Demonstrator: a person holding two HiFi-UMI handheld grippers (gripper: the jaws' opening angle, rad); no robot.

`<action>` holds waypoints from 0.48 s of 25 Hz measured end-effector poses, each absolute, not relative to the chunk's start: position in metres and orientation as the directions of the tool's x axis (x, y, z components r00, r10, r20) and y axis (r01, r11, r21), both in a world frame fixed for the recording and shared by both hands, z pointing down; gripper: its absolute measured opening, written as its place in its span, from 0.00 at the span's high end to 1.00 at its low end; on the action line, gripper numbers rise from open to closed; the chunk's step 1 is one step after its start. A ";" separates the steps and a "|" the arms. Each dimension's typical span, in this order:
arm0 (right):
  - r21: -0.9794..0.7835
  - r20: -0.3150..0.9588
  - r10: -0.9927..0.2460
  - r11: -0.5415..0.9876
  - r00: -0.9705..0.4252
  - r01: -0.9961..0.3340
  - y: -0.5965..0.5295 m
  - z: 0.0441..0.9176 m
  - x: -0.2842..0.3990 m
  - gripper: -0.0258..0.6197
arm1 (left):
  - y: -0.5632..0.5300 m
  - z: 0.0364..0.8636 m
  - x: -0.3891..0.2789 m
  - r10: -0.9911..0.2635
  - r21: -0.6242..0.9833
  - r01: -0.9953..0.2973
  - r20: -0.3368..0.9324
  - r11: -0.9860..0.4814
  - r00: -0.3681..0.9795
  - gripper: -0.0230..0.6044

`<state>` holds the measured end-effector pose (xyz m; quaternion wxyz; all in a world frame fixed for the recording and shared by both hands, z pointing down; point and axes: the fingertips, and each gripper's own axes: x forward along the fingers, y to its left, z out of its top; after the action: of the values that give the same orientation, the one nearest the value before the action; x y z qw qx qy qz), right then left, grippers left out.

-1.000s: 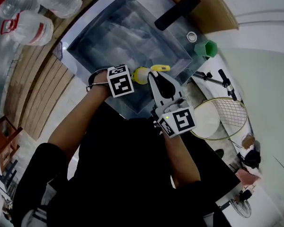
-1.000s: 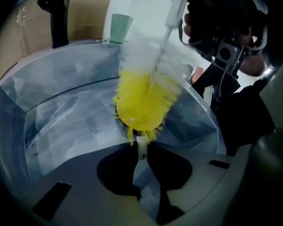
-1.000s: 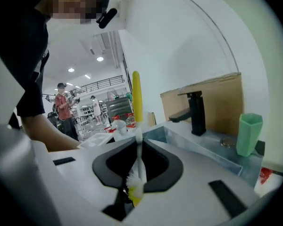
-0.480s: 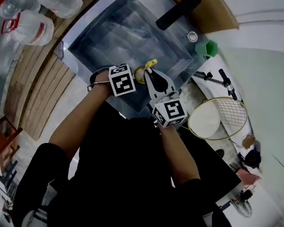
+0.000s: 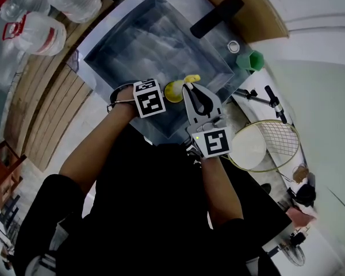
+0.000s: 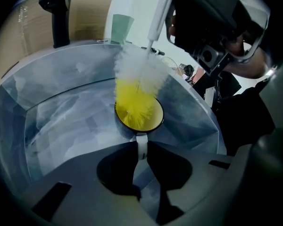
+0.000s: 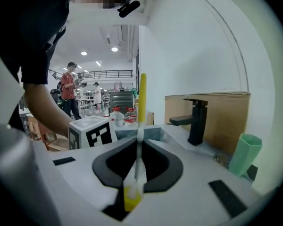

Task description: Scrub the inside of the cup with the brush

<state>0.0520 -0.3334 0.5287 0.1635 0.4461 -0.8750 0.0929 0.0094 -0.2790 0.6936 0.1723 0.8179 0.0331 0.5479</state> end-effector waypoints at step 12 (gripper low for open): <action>-0.055 0.387 -0.720 0.606 -0.576 -0.794 -0.336 0.559 0.039 0.89 | -0.283 0.692 0.011 0.218 0.296 -0.147 0.892 -0.944 0.395 0.85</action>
<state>0.0390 -0.3359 0.5594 0.1649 0.4296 -0.8808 0.1117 0.0111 -0.2832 0.6925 0.1664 0.8185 0.0217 0.5494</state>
